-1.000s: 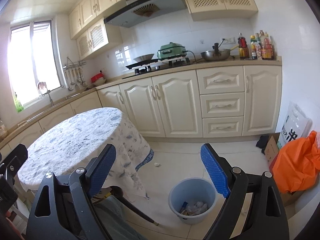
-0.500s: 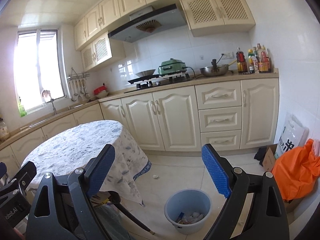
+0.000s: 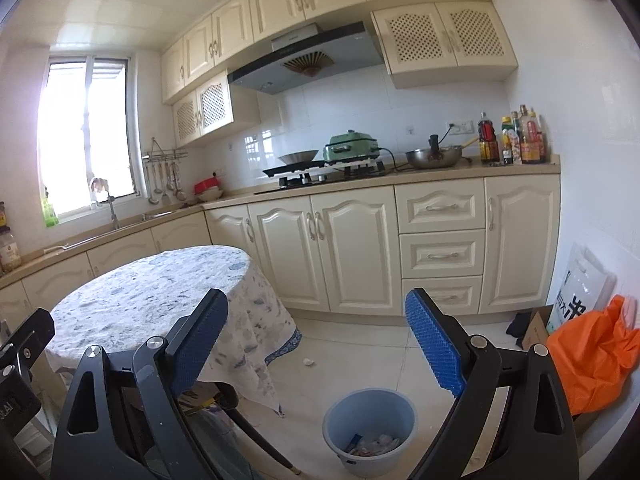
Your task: Collect trash
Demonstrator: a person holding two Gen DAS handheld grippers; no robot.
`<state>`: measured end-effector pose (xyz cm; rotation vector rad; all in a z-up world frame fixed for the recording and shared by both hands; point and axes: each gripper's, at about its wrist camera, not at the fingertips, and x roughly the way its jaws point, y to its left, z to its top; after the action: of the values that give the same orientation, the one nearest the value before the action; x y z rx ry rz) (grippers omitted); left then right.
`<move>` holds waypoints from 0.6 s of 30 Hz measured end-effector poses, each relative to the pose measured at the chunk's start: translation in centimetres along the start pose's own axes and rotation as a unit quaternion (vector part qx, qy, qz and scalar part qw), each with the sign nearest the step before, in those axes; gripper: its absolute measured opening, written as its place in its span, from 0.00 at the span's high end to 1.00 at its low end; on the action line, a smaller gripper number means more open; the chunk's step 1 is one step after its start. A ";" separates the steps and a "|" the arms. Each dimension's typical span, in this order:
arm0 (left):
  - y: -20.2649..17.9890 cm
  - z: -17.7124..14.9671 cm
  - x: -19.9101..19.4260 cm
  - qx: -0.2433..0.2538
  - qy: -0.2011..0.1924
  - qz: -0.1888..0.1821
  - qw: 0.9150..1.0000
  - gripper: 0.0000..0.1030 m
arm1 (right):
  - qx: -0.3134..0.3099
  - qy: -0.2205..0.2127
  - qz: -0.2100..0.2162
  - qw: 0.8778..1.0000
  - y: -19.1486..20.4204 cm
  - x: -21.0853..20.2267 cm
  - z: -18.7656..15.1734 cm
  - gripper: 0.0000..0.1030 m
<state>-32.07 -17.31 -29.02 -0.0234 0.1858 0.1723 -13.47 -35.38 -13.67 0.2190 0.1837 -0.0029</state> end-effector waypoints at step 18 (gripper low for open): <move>0.0 -0.6 -0.1 0.004 -0.013 -0.001 1.000 0.01 | 0.000 -0.002 -0.017 1.000 -0.3 -1.0 0.1 0.08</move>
<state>-32.30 -17.32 -29.61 -0.0124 0.1607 0.1701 -14.45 -35.72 -13.44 0.2162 0.1837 -0.0372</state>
